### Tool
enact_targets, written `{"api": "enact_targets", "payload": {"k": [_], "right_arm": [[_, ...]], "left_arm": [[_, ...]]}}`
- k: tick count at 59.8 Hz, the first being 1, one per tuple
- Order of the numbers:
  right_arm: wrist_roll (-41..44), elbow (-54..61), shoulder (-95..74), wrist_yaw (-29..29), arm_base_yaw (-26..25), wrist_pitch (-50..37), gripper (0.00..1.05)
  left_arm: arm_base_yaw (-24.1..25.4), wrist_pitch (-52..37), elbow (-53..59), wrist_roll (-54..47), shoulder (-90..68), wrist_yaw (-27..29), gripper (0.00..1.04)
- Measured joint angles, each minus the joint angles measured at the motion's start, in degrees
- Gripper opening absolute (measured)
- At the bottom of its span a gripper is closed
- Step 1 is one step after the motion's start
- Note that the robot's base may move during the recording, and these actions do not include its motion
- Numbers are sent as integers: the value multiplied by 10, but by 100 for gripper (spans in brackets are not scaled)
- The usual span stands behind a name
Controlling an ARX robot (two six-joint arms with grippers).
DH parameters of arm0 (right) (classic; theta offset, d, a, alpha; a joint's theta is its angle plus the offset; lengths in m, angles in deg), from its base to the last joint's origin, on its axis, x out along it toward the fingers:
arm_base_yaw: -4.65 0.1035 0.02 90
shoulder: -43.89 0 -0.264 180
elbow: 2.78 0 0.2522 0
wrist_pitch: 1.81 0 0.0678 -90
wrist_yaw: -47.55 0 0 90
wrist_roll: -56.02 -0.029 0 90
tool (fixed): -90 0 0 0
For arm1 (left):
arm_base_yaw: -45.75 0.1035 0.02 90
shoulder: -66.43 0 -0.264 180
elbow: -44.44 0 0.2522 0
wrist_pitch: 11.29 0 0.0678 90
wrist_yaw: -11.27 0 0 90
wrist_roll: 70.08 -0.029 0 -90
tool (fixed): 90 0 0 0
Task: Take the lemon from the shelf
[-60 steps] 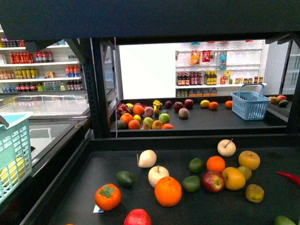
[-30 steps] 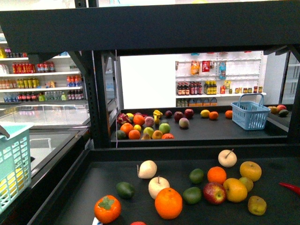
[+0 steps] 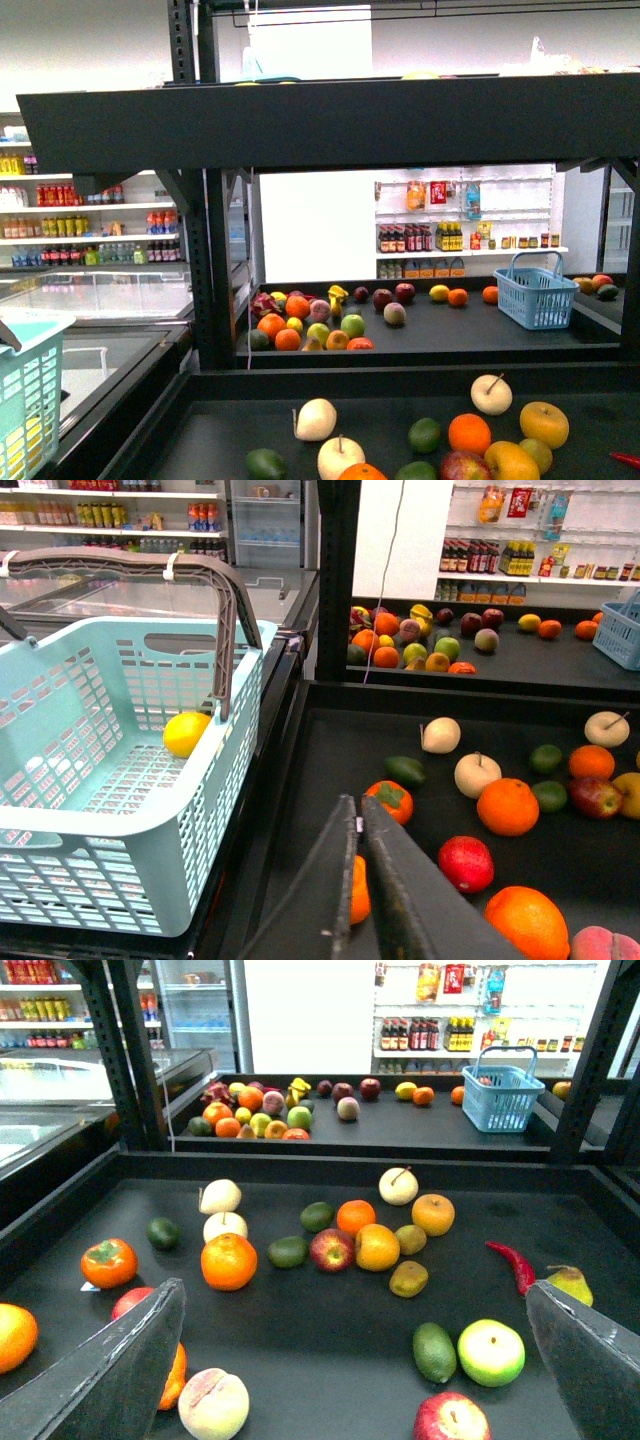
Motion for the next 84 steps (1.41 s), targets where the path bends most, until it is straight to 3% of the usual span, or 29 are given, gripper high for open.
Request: {"api": "enact_targets", "payload": {"k": [58,79,84], "right_arm": [[0,0,0,0,0,0,102],[0,0,0,0,0,0,102],[0,0,0,0,0,0,102]], "left_arm": [[0,-23,102,-2,83,0,4],[0,-23,102,-2,83,0,74],[0,-23,102,-2,83,0,95]]}}
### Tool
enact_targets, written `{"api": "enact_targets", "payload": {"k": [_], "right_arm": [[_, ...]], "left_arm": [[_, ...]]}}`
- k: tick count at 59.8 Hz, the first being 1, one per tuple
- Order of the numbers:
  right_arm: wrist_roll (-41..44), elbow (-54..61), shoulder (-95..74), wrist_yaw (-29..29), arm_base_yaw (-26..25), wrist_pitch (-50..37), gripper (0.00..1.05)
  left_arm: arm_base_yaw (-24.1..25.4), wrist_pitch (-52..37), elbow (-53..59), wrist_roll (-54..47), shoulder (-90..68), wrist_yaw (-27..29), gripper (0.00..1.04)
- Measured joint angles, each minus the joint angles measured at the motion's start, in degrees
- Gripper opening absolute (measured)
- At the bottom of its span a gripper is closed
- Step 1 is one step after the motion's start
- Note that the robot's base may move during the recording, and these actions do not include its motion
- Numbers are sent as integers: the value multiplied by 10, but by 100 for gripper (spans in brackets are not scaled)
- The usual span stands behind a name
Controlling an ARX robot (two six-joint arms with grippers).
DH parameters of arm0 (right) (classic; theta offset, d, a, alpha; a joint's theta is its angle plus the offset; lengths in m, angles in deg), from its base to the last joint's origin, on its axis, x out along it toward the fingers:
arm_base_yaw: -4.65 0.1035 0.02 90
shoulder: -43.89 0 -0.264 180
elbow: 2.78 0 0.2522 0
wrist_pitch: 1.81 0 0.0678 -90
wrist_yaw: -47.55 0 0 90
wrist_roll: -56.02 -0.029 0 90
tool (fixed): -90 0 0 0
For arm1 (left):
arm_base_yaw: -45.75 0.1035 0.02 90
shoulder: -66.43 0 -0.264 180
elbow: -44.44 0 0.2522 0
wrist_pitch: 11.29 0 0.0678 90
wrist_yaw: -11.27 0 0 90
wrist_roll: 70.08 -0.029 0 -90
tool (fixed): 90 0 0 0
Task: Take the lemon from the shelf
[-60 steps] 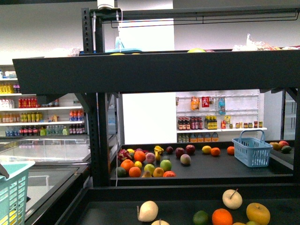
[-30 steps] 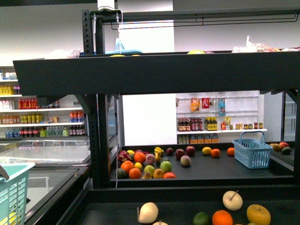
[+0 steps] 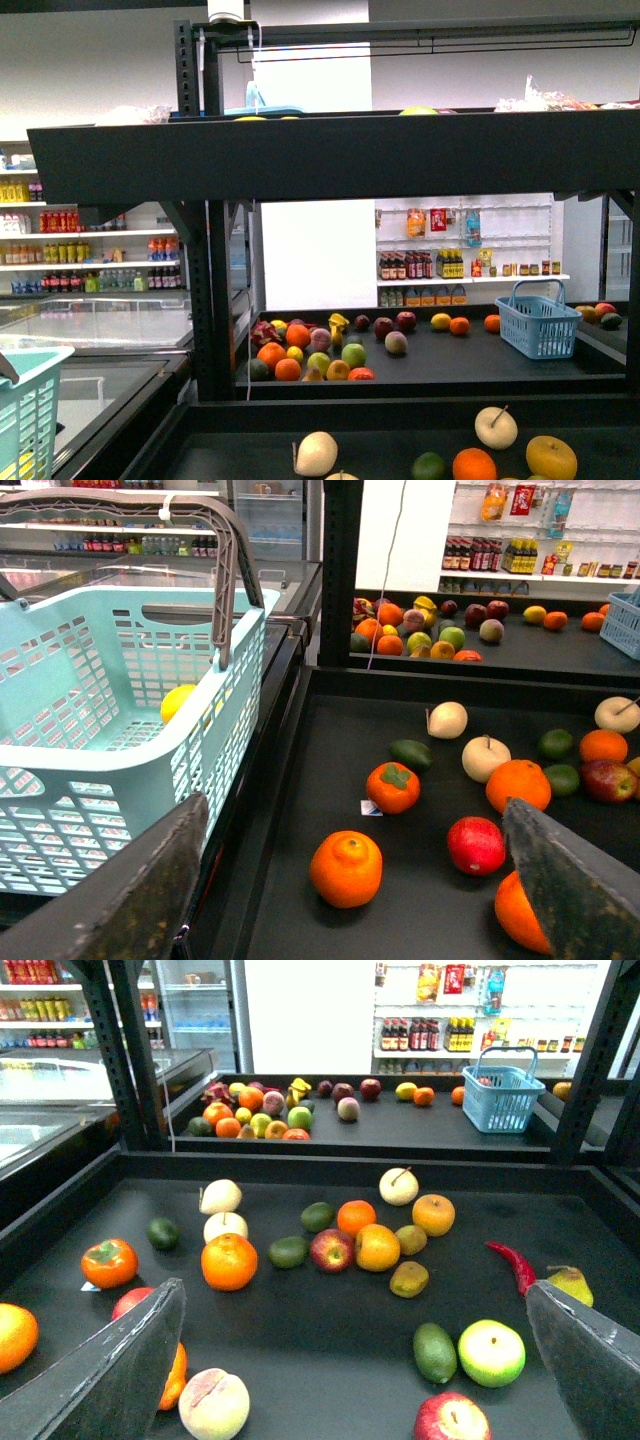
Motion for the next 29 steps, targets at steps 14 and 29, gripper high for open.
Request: {"api": "enact_targets", "payload": {"k": [14,29], "right_arm": [[0,0,0,0,0,0,102],[0,0,0,0,0,0,102]], "left_arm": [[0,0,0,-1,0,0,97],[0,0,0,-1,0,0,97]]}}
